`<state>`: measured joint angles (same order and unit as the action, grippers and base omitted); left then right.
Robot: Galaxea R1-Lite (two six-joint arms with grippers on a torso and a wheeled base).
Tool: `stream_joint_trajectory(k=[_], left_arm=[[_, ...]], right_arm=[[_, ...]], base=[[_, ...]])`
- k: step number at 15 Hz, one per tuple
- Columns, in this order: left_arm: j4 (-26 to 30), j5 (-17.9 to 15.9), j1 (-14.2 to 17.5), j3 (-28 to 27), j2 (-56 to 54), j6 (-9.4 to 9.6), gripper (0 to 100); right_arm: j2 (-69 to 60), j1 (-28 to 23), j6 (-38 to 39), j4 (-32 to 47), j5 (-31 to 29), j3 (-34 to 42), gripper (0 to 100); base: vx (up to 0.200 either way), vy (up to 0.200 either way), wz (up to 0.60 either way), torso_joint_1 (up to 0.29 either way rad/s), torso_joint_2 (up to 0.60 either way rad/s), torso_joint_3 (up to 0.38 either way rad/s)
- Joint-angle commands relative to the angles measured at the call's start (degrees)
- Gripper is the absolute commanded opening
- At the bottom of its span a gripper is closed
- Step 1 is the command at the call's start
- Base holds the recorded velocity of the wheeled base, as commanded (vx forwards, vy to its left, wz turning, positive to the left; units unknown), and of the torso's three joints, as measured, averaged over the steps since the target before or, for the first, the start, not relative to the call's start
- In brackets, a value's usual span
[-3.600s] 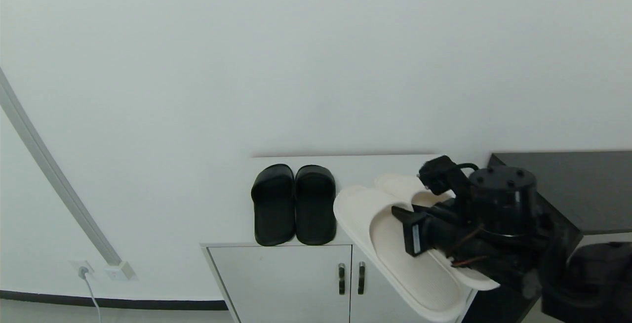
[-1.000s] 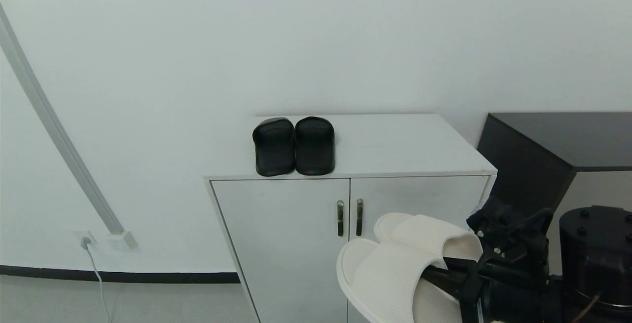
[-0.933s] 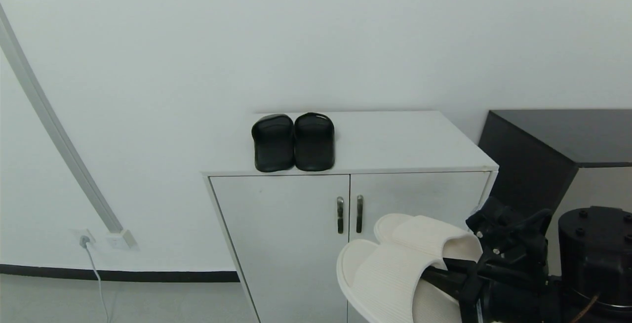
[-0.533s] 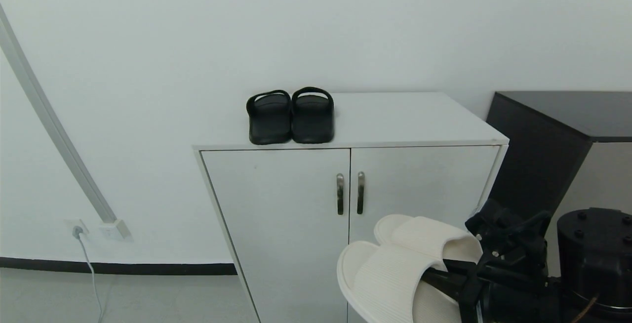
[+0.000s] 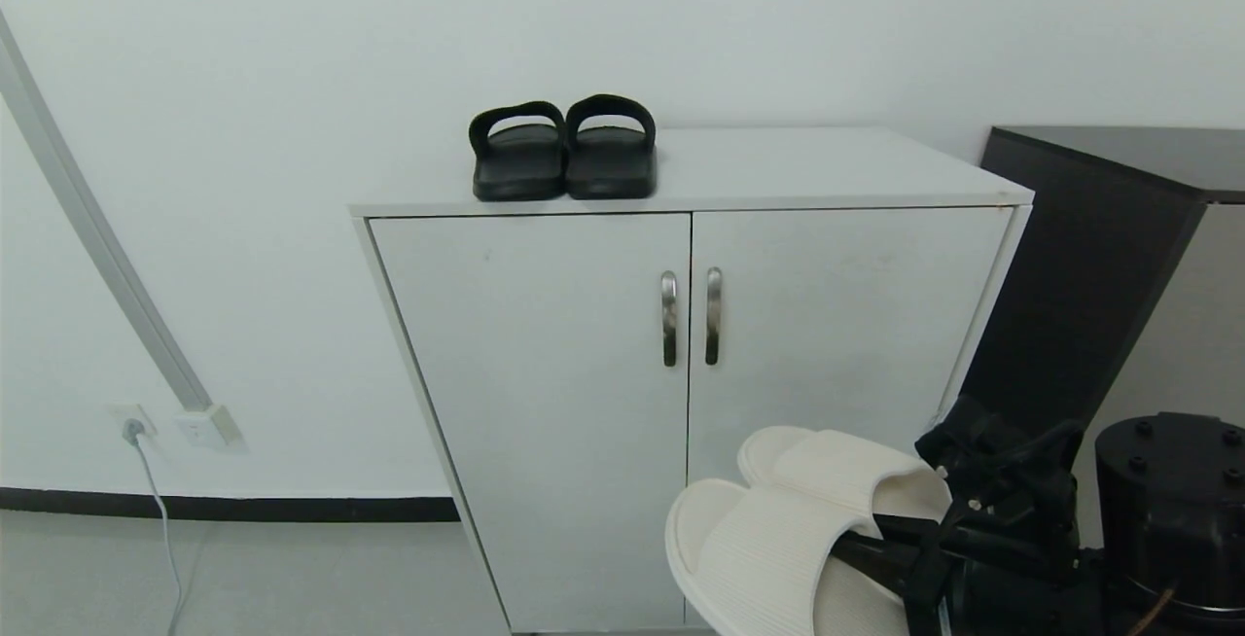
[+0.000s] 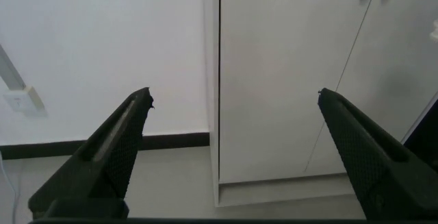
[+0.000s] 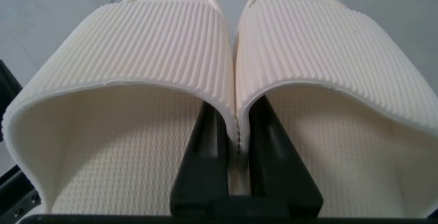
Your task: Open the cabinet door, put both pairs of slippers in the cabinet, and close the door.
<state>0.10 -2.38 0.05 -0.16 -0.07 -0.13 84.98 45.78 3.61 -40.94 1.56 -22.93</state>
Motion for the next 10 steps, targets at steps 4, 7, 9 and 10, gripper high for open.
stream_joint_trajectory(k=[4,7,9,10], left_arm=[[0.0,0.0,0.0,0.0,0.1,-0.04,100],[0.0,-0.1,0.0,0.0,0.1,-0.04,100],[0.0,0.6,0.0,0.0,0.1,0.13,100],[0.1,1.1,0.0,-0.1,0.1,0.75,100]], right_arm=[[0.2,0.0,0.0,0.0,0.1,0.1,0],[0.2,0.0,0.0,0.0,0.1,0.2,0],[0.3,0.0,0.0,0.0,0.1,0.3,0],[0.4,0.0,0.0,0.0,0.1,0.3,0]], base=[[0.0,0.0,0.0,-0.062,0.45,0.38],[0.0,0.0,0.0,-0.002,0.08,0.064],[0.0,0.0,0.0,0.0,0.0,0.0],[0.0,0.0,0.0,0.0,0.0,0.0]])
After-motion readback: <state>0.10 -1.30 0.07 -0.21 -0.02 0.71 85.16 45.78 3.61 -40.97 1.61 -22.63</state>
